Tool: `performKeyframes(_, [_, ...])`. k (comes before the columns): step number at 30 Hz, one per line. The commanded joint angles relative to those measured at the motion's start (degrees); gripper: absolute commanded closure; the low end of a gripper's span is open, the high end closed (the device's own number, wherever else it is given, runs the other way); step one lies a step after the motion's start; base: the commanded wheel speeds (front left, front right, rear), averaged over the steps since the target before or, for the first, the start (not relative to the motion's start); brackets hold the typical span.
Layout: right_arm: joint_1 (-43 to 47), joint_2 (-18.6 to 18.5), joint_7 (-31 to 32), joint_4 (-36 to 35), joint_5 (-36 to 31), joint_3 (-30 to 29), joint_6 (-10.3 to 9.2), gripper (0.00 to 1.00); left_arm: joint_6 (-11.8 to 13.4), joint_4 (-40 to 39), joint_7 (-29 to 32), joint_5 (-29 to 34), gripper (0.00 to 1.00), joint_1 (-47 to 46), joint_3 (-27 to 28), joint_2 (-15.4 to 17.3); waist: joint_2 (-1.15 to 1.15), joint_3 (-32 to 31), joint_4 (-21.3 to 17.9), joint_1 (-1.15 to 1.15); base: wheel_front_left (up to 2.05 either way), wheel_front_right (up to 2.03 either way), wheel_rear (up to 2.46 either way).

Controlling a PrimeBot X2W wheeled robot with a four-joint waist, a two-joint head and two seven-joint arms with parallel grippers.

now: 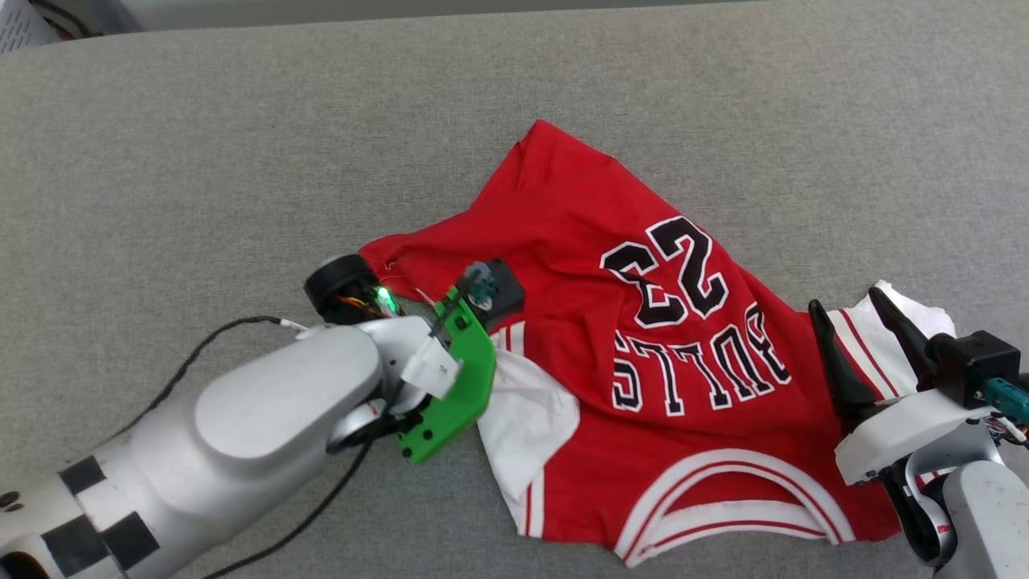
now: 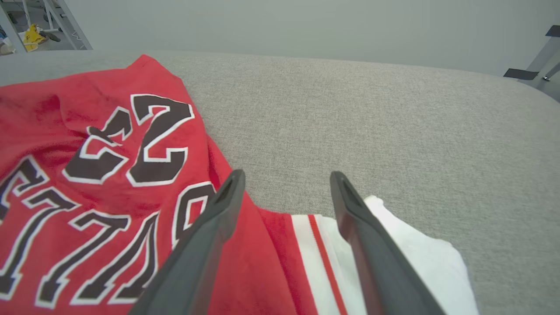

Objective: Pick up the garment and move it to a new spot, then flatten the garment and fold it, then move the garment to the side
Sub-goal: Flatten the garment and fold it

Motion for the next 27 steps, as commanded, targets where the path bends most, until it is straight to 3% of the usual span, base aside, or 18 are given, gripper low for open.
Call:
performKeyframes(1, [0.03,0.20,-0.57,0.29,0.36,-0.07,-0.04,0.00,-0.10,0.67,-1.06,-0.63,1.00,-1.96,0.22,2.01,0.00,-1.42,1.32,0.00,0.00,0.00,0.00])
performKeyframes(11, [1.00,0.03,-1.05,0.63,0.59,-1.15,-0.04,0.00,-0.10,6.28,-5.15,-5.95,1.00,-1.74,1.85,10.69,0.00,-1.92,1.86,0.00,0.00,0.00,0.00])
performKeyframes(15, [1.08,0.00,-1.09,0.76,0.61,-1.34,-0.04,0.00,-0.09,11.67,-6.02,-7.85,1.00,0.80,1.98,11.68,0.00,-1.82,1.60,0.00,0.00,0.00,0.00])
performKeyframes(19, [1.18,-0.21,-1.00,0.93,0.63,-1.65,-0.04,0.00,-0.09,15.94,-8.52,-9.73,1.00,3.48,2.27,10.57,0.00,-2.30,1.60,0.00,0.00,0.00,0.00])
performKeyframes(20, [1.17,-0.27,-0.98,0.92,0.60,-1.73,-0.04,0.00,-0.09,16.67,-9.73,-9.85,0.63,3.92,2.49,10.15,0.00,-2.59,1.69,0.00,0.00,0.00,0.00])
performKeyframes(21, [1.19,-0.34,-0.94,0.84,0.57,-1.81,-0.04,0.00,0.02,17.41,-11.71,-9.55,0.00,4.29,2.78,9.66,0.00,-2.96,1.82,0.00,0.00,0.00,0.00])
performKeyframes(24, [1.24,-0.64,-0.88,0.36,0.49,-2.06,-0.04,0.00,1.22,18.25,-19.23,-9.07,0.00,5.33,4.75,8.31,0.00,-4.30,2.30,0.00,0.00,0.00,0.00])
performKeyframes(27, [1.28,-1.24,-0.66,-0.34,0.96,-2.49,-0.04,0.00,4.16,17.87,-28.96,-7.99,0.00,6.71,7.42,7.46,0.00,-6.04,3.11,0.00,0.00,0.00,0.00])
